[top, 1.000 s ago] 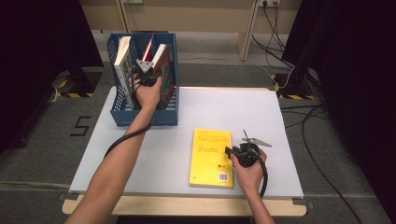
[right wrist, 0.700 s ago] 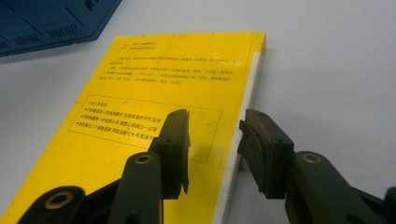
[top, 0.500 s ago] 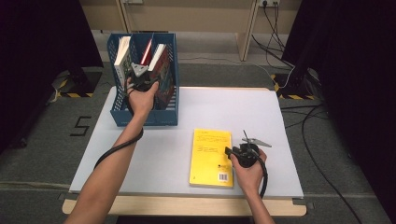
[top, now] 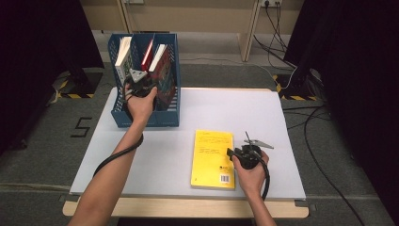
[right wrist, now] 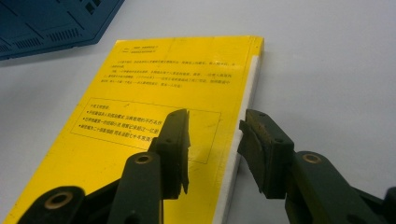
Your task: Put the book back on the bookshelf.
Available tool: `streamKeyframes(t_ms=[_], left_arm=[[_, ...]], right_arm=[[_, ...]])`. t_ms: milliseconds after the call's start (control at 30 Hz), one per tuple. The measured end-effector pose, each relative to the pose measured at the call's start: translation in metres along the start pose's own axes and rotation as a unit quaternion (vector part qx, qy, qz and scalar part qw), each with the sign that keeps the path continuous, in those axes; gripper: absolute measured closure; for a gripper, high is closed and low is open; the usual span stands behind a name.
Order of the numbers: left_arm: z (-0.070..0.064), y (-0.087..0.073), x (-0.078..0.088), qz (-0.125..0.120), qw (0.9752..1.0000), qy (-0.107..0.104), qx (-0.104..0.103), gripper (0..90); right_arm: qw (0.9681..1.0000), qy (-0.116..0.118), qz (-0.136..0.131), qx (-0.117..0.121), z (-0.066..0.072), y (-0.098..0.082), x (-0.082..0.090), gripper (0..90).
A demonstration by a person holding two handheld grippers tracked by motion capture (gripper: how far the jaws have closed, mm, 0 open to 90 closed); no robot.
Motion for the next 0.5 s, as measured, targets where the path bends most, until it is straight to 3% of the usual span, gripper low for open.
streamKeyframes(t_ms=[500], left_arm=[[-0.004, 0.008, -0.012, 0.008, 0.9999, 0.011, -0.009, 71.6]], right_arm=[[1.0000, 0.001, 0.000, 0.004, 0.001, 0.000, 0.001, 60.9]])
Point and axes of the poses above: each handheld gripper's, and its own axes: x roughly backward along the jaws, y roughly out of its top, z roughly to its left, the point moved 7 cm from there along -x, roughly forward along the jaws, and after that the axes turned 12 degrees about y, right-handed, at the moved point
